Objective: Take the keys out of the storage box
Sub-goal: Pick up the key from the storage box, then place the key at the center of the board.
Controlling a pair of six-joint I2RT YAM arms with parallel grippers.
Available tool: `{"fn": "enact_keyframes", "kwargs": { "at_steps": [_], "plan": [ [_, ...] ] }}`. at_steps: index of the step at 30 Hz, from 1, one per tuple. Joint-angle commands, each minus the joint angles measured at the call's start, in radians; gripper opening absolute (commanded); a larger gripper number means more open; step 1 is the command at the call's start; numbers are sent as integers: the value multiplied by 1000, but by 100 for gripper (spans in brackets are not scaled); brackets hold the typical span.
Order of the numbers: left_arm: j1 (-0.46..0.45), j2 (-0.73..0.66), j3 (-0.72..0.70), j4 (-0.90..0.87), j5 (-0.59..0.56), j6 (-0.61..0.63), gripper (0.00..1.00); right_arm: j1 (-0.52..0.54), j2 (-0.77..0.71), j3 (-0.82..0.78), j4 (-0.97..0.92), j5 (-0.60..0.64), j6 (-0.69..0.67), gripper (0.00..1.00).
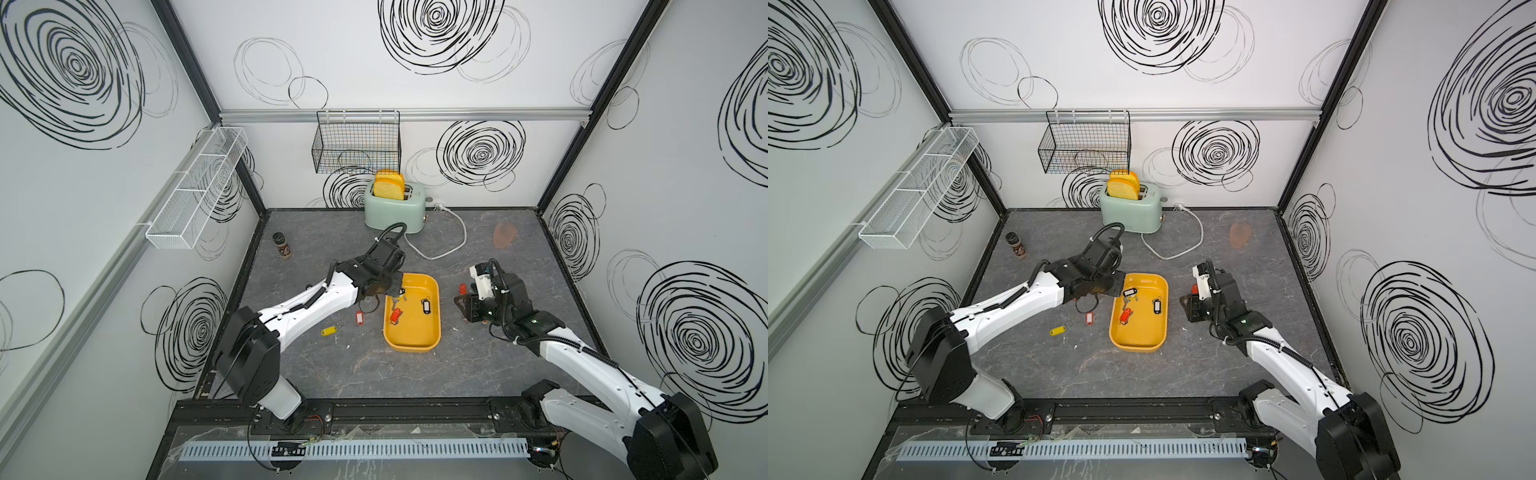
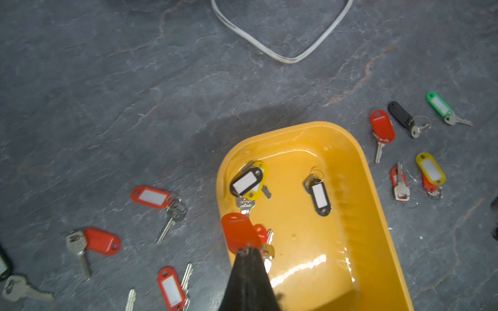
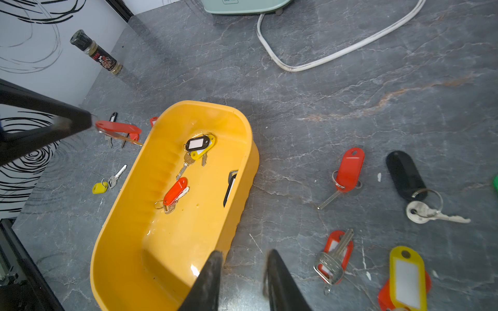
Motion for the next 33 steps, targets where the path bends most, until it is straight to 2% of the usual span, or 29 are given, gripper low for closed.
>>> {"fn": "enact_keyframes", "kwargs": {
  "at_steps": [1,10,14,18,25,33],
  "plan": [
    [71,-108,-81,-55,-59,-62,0,1,13,-5,25,-16,7,32],
    [347,-313,-318,-107,-152,-132,0,6,29,-4,34,-24,4,33],
    [471,-338,-383,-103,-139,-170,0,6,29,-5,34,-23,2,33],
    [567,-327,-427,-78,-73,-202,0,6,24,-7,33,-18,2,33],
    [624,-287,-485,-60,-26,-240,0,6,16,-16,34,-6,5,33],
    [623,-251,-509,-60,-8,-266,0,6,29,-16,44,-6,9,33]
  ]
}}
